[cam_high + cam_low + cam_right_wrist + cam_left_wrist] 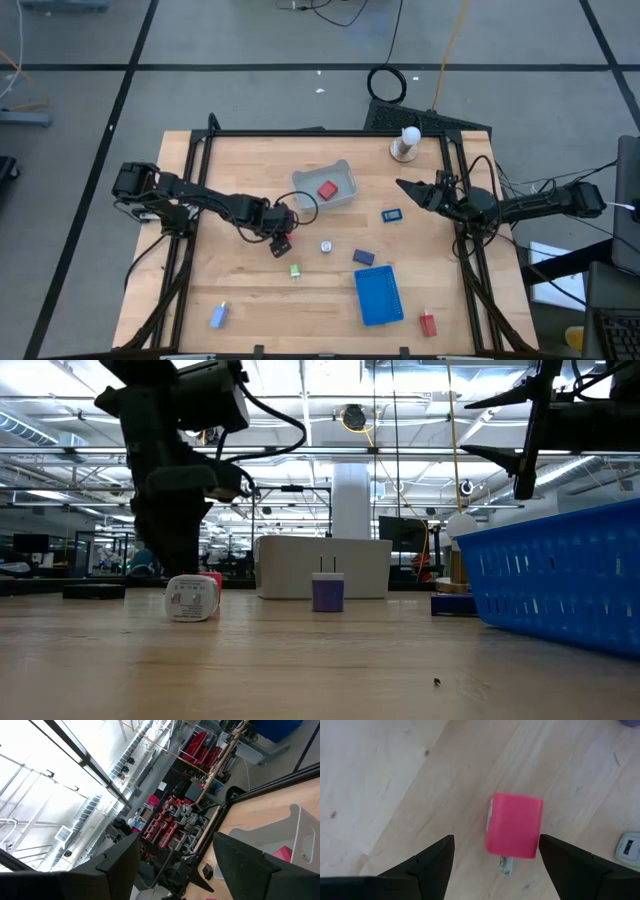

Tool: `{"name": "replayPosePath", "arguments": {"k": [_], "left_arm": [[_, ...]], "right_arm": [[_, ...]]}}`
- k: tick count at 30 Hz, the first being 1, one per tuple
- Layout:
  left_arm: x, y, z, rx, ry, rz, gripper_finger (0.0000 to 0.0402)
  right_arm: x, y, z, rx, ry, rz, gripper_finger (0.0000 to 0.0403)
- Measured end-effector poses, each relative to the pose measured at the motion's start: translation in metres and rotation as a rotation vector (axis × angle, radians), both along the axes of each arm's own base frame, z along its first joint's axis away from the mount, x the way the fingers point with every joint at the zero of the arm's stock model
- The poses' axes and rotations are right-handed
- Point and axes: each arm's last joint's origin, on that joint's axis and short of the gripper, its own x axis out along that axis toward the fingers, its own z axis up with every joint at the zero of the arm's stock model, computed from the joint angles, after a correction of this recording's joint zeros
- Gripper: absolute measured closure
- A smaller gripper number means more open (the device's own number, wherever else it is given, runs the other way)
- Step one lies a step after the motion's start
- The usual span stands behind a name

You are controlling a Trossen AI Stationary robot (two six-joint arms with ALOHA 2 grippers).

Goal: Pick & Place Office items
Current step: Put the pink charger adapter into the gray bin

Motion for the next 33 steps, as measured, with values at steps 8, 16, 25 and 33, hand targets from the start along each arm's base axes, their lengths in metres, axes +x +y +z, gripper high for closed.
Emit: {"name": "replayPosePath", "arguments": {"k": [8, 16, 25, 33], "left_arm": [[0.015, -0.003, -0.028, -0.049, 0.024, -0.017, 0.0108], [0.021, -0.003, -0.025, -0.021, 0.056, -0.045, 0.0152], [0.025, 0.002, -0.007, -0.078, -0.027, -0.059, 0.0252], [0.028, 0.001, 0.019, -0.116, -0.095, -0.029, 0.0252]], "right_arm": [[0.0, 0.0, 0.001, 0.001, -0.006, -0.001, 0.0161], [0.0, 0.0, 0.002, 0.002, -0.024, -0.002, 0.0161], [0.0, 0.0, 0.002, -0.004, -0.02, -0.006, 0.0161], [0.0, 0.0, 0.001, -0.008, -0.012, -0.008, 0.0161]]}}
